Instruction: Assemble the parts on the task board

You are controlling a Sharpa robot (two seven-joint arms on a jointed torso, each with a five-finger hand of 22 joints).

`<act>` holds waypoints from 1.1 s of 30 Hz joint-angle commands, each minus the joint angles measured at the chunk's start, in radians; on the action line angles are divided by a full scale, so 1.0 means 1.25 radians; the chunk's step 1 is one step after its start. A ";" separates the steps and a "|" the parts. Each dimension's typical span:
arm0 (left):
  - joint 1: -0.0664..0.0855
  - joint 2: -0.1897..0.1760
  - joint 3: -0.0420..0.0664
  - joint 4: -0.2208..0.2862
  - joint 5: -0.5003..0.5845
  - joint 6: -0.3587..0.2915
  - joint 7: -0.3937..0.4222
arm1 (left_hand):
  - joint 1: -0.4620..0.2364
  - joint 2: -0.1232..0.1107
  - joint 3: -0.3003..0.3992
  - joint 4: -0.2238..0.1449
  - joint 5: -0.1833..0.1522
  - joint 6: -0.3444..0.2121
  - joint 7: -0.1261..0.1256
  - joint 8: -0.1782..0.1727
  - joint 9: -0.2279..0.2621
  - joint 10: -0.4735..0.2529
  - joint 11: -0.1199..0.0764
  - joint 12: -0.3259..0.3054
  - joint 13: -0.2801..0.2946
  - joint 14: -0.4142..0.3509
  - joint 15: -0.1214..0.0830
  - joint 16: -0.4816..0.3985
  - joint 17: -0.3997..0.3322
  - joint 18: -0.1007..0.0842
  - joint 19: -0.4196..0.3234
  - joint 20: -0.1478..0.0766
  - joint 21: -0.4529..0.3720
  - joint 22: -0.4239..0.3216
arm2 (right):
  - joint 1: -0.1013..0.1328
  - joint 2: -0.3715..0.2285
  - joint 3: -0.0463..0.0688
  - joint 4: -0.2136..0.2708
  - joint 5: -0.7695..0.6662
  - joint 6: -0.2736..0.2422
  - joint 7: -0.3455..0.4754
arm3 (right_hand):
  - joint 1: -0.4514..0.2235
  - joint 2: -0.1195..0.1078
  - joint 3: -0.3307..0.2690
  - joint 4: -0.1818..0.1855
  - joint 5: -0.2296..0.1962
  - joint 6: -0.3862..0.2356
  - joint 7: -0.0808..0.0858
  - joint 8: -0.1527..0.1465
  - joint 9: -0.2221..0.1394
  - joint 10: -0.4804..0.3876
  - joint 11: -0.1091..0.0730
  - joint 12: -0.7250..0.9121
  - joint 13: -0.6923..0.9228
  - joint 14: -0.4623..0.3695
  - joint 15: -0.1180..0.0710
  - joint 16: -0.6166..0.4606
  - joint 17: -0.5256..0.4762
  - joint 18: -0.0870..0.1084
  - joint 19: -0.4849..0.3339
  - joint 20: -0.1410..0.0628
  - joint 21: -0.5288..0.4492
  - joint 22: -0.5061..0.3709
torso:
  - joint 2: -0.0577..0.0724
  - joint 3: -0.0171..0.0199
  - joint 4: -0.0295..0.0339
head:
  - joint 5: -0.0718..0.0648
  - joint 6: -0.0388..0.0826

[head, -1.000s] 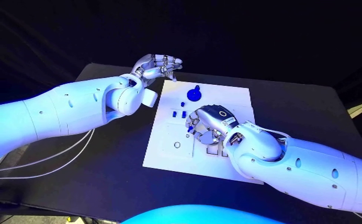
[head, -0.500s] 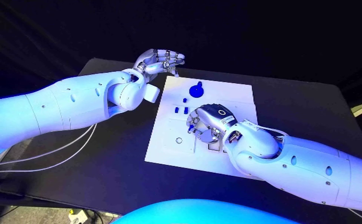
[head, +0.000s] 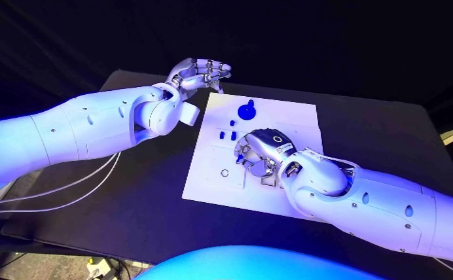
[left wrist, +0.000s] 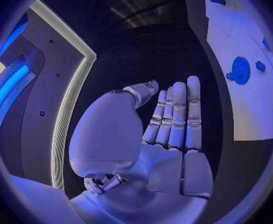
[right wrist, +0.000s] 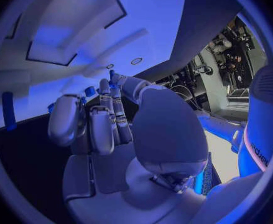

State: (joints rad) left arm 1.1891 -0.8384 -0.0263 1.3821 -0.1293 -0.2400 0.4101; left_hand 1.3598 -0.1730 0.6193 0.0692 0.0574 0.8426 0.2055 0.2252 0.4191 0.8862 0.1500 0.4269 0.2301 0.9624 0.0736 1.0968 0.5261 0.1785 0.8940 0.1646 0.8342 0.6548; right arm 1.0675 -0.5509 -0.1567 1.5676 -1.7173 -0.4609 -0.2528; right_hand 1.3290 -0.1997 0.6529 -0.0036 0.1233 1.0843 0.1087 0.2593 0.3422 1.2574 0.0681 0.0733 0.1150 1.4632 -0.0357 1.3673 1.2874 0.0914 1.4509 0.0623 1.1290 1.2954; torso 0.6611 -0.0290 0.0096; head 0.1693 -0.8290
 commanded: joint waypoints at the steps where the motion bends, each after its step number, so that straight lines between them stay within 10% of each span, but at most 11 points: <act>1: 0.001 0.001 0.001 0.001 -0.001 0.003 0.001 | 0.008 0.002 -0.028 0.005 -0.003 -0.011 0.004 0.013 0.000 -0.007 -0.001 0.012 -0.008 -0.007 0.002 -0.009 -0.010 0.004 0.011 0.003 -0.012 -0.008 | -0.002 0.002 0.000 -0.001 -0.002 0.004 0.000 | -0.007 0.041 0.055 -0.018 0.012 0.005 0.001 0.043 0.039 0.055 -0.022 0.011 0.029 0.037 -0.001 0.003 -0.001 -0.014 0.020 0.000 0.013 0.094 | -0.002 -0.0004 0.0015 | 0.000 -0.002; 33: 0.002 -0.002 0.001 0.003 -0.003 0.004 0.000 | 0.008 0.002 -0.029 0.006 -0.003 -0.012 0.004 0.015 0.000 -0.008 -0.001 0.015 -0.009 -0.007 0.002 -0.009 -0.011 0.004 0.012 0.003 -0.014 -0.009 | -0.008 0.016 -0.003 -0.024 -0.013 0.026 -0.012 | -0.008 0.040 0.056 -0.019 0.012 0.004 0.001 0.043 0.040 0.055 -0.022 0.010 0.030 0.036 -0.001 0.002 -0.003 -0.014 0.019 0.000 0.012 0.094 | -0.006 -0.0026 0.0087 | -0.004 -0.011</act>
State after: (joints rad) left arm 1.1897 -0.8413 -0.0263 1.3833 -0.1323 -0.2377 0.4087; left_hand 1.3598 -0.1730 0.6193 0.0692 0.0574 0.8359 0.2055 0.2302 0.4192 0.8861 0.1500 0.4337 0.2300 0.9624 0.0737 1.0968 0.5255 0.1786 0.8940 0.1645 0.8342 0.6541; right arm 1.0590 -0.5325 -0.1595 1.5377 -1.7306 -0.4314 -0.2672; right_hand 1.3290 -0.1997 0.6567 -0.0074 0.1232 1.0838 0.1090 0.2593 0.3434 1.2575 0.0681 0.0731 0.1150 1.4632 -0.0357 1.3672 1.2866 0.0914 1.4509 0.0623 1.1290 1.2954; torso 0.6537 -0.0322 0.0191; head 0.1649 -0.8428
